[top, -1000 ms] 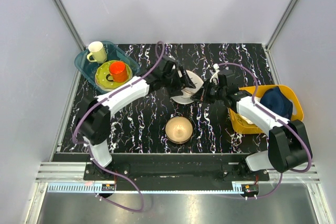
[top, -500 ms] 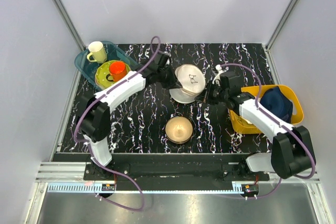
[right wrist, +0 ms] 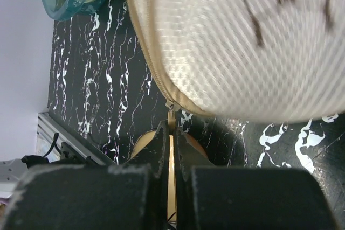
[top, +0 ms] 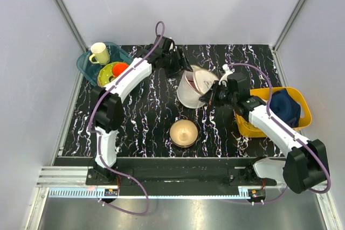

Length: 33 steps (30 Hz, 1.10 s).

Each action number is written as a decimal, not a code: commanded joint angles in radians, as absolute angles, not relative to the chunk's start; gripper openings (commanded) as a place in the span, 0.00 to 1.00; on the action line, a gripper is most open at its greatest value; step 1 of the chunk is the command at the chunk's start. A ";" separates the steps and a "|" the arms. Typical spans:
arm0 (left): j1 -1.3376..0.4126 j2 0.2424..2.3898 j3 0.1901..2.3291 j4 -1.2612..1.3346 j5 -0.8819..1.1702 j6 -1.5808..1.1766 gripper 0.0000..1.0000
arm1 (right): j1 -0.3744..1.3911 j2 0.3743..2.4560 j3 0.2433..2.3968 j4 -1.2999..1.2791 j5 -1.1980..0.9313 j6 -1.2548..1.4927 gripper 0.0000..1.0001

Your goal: Unzip the laundry bag and remove the bra

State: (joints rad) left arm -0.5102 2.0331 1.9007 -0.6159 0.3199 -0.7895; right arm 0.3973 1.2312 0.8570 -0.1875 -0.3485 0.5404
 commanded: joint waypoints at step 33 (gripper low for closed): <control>-0.592 1.790 1.554 -0.491 0.221 -0.870 0.00 | 0.407 1.247 0.864 -0.229 -0.304 0.537 0.00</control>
